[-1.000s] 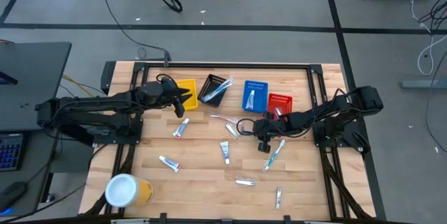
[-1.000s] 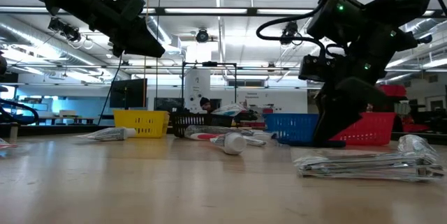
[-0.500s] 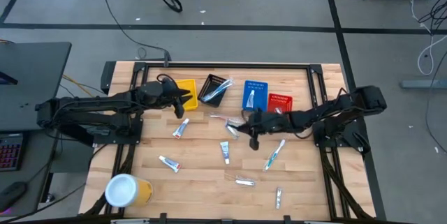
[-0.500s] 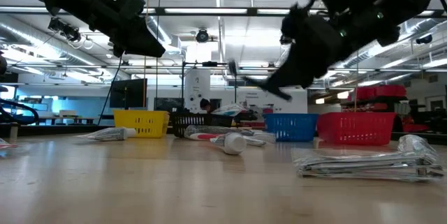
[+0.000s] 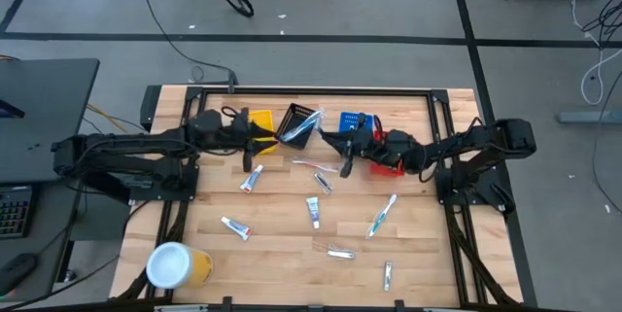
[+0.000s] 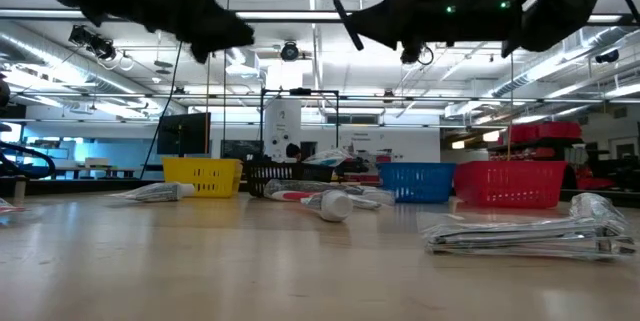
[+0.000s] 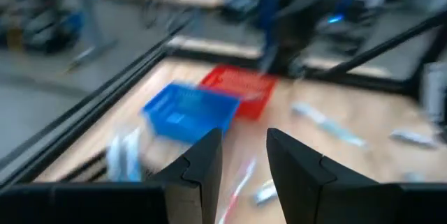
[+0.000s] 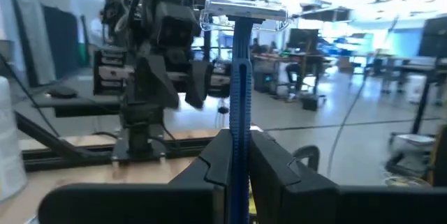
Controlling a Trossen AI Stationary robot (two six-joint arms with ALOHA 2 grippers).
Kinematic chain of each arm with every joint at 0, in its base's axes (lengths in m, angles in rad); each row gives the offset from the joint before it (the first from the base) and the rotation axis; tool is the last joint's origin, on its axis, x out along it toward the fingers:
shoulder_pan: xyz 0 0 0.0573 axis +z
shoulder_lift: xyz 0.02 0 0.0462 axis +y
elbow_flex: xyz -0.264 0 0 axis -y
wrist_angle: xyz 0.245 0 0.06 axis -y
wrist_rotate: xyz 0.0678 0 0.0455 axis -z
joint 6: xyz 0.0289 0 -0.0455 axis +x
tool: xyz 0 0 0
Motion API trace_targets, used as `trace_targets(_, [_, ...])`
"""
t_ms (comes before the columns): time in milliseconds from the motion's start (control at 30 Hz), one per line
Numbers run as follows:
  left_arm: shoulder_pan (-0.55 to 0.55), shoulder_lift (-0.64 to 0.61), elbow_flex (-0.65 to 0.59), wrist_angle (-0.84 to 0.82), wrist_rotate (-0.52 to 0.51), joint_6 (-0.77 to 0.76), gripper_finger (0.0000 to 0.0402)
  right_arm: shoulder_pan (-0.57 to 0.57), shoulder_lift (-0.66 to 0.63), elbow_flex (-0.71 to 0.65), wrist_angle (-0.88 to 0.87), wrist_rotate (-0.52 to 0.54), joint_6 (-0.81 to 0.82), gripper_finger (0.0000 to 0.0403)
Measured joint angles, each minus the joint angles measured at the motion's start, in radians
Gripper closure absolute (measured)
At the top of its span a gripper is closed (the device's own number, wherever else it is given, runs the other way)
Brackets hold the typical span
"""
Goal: Pick & Place Travel size toiletries
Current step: Put the blue razor into the yellow bin
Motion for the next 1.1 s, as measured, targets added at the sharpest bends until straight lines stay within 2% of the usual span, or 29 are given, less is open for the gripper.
trace_targets(100, [0.0, 0.079, 0.001, 0.194, 0.119, 0.047, 0.028, -0.037, 0.0, 0.0, -0.001, -0.067, 0.055, 0.0367])
trace_targets(167, [0.0, 0.157, 0.001, 0.291, 0.159, 0.059, 0.0278, -0.053, 0.0, 0.0, -0.01, -0.11, 0.082, 0.0367])
trace_targets(267, [0.0, 0.273, 0.0, 0.428, 0.16, 0.035, 0.0269, -0.058, 0.0, 0.0, -0.042, -0.156, 0.094, 0.0367])
trace_targets(433, [0.0, 0.434, 0.016, 0.652, 0.152, -0.012, 0.0239, -0.058, 0.0, 0.0, -0.084, -0.158, 0.073, 0.0367])
trace_targets(700, [0.0, 0.594, 0.15, 0.666, 0.157, -0.031, 0.0194, -0.053, 0.0, 0.0, -0.09, -0.217, 0.076, 0.0367])
trace_targets(1100, [-0.01, 0.607, 0.188, 0.652, 0.231, -0.032, 0.0198, -0.048, 0.0, 0.0, -0.098, -0.217, 0.133, 0.0367])
